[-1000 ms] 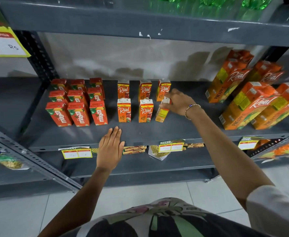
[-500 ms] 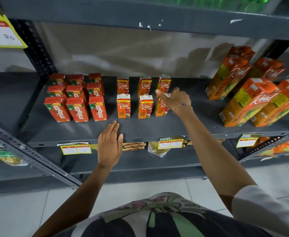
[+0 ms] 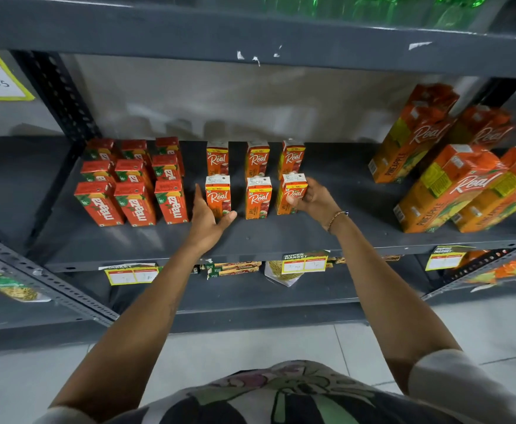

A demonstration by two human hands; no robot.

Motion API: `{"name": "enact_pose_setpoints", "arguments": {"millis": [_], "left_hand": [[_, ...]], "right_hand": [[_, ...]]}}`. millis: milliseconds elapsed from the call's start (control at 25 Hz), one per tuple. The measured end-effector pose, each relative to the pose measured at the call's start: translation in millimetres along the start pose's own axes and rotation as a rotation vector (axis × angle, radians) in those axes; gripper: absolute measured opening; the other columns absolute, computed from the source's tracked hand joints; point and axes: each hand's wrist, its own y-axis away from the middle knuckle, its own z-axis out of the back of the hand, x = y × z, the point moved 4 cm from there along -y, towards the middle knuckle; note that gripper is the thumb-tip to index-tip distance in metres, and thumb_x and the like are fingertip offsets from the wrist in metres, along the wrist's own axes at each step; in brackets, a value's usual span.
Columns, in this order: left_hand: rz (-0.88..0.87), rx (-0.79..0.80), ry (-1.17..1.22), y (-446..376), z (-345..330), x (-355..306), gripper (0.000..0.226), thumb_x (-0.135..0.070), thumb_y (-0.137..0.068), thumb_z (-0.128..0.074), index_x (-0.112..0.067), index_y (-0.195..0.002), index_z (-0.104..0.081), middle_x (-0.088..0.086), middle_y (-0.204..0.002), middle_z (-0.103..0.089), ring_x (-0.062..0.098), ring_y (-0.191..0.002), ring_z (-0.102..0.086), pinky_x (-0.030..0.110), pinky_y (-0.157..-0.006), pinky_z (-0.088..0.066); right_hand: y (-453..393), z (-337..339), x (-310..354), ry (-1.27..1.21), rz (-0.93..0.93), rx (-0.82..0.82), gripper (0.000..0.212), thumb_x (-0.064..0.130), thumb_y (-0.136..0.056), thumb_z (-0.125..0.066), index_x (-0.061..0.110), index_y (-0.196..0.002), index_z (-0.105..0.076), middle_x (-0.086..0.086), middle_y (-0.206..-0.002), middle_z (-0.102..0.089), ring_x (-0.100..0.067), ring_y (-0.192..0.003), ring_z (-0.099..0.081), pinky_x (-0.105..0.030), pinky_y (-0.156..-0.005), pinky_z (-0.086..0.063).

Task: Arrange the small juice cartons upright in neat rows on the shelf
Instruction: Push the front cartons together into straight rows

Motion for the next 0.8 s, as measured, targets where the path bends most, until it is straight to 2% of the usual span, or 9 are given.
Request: {"name": "enact_pose_setpoints", "arguments": {"millis": [120, 200, 400, 480, 600, 640, 720, 800], "left_hand": [[0.058, 0.032, -0.004, -4, 2, -1, 0.071, -0.031, -0.09, -0.063, -0.007, -0.143, -0.021, 0.01, -0.137, -0.047, 0.026, -0.128, -0.045, 0.03, -0.096, -0.035], [0.075, 0.042, -0.01, -7, 0, -3, 0.064, -0.029, -0.091, -0.062, -0.007, -0.138, -0.025, 0.01, -0.133, -0.051, 0.026, -0.125, -0.048, 0.028, -0.093, -0.035], [0.001, 0.097, -0.012, -12, -8, -12, 0.069, -0.03, -0.083, -0.072, -0.008, -0.135, -0.032, 0.006, -0.131, -0.055, 0.02, -0.12, -0.052, 0.027, -0.091, -0.037], [0.009, 0.115, 0.02, -15, -2, -12, 0.075, -0.03, -0.077, -0.078, -0.013, -0.136, -0.034, 0.0, -0.126, -0.055, 0.013, -0.113, -0.053, 0.029, -0.094, -0.039], [-0.009, 0.171, 0.098, -23, 1, -12, 0.073, -0.028, -0.07, -0.084, -0.02, -0.131, -0.045, -0.007, -0.12, -0.06, 0.006, -0.107, -0.059, 0.032, -0.098, -0.046], [-0.013, 0.179, 0.127, -23, -1, -12, 0.068, -0.027, -0.069, -0.084, -0.021, -0.127, -0.049, -0.007, -0.116, -0.063, 0.003, -0.104, -0.061, 0.033, -0.097, -0.048], [-0.016, 0.166, 0.176, -22, -6, -15, 0.058, -0.021, -0.071, -0.082, -0.024, -0.121, -0.053, -0.012, -0.109, -0.065, -0.003, -0.097, -0.064, 0.031, -0.095, -0.05], [-0.009, 0.158, 0.213, -23, -9, -16, 0.055, -0.021, -0.072, -0.082, -0.025, -0.119, -0.054, -0.015, -0.107, -0.065, -0.005, -0.095, -0.064, 0.027, -0.092, -0.051]], "right_hand": [[-5, -2, 3, 0.007, 0.018, 0.005, 0.055, 0.011, -0.085, -0.067, 0.01, -0.134, -0.04, -0.007, -0.126, -0.058, -0.025, -0.12, -0.056, -0.043, -0.101, -0.048], [-7, -10, 6, 0.026, 0.027, 0.041, 0.056, 0.014, -0.085, -0.067, 0.011, -0.134, -0.039, -0.007, -0.129, -0.056, -0.021, -0.118, -0.055, -0.041, -0.101, -0.048], [-9, -26, 4, 0.086, 0.032, 0.121, 0.067, 0.024, -0.084, -0.068, 0.015, -0.14, -0.033, -0.006, -0.136, -0.053, -0.021, -0.123, -0.054, -0.04, -0.1, -0.048], [-8, -28, 0, 0.065, 0.025, 0.166, 0.074, 0.019, -0.082, -0.071, 0.015, -0.142, -0.028, -0.007, -0.138, -0.051, -0.021, -0.125, -0.052, -0.042, -0.103, -0.046], [-4, -38, 0, 0.019, 0.034, 0.137, 0.079, 0.012, -0.076, -0.076, 0.013, -0.14, -0.028, -0.006, -0.135, -0.051, -0.015, -0.119, -0.053, -0.035, -0.1, -0.047], [-2, -42, 1, 0.006, 0.039, 0.102, 0.08, 0.017, -0.074, -0.078, 0.013, -0.138, -0.031, -0.004, -0.132, -0.053, -0.014, -0.118, -0.054, -0.033, -0.099, -0.047], [1, -48, 4, -0.017, 0.06, 0.043, 0.088, 0.041, -0.063, -0.08, 0.016, -0.135, -0.035, 0.0, -0.127, -0.056, -0.015, -0.117, -0.056, -0.03, -0.097, -0.049], [1, -50, 3, -0.04, 0.05, -0.019, 0.092, 0.049, -0.058, -0.078, 0.017, -0.133, -0.036, -0.004, -0.129, -0.057, -0.02, -0.119, -0.057, -0.038, -0.1, -0.05]]}}
